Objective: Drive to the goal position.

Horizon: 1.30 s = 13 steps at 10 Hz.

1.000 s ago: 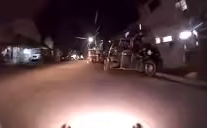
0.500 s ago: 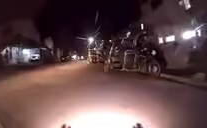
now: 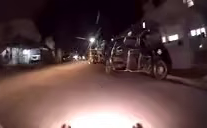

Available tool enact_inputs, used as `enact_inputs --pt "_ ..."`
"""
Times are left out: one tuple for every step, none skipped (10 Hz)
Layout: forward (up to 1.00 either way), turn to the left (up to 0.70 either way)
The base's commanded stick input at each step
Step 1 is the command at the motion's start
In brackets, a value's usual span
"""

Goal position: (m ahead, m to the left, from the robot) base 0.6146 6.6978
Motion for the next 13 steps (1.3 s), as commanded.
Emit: enact_inputs --pt "0.6 0.0" --pt "0.6 0.0" --pt "0.6 0.0" --pt "0.6 0.0" --pt "0.6 0.0" --pt "0.6 0.11" --pt "0.6 0.15" --pt "0.6 0.14" --pt "0.6 0.04" --pt "0.6 0.0" --pt "0.6 0.0" --pt "0.6 0.0" --pt "0.6 0.0"
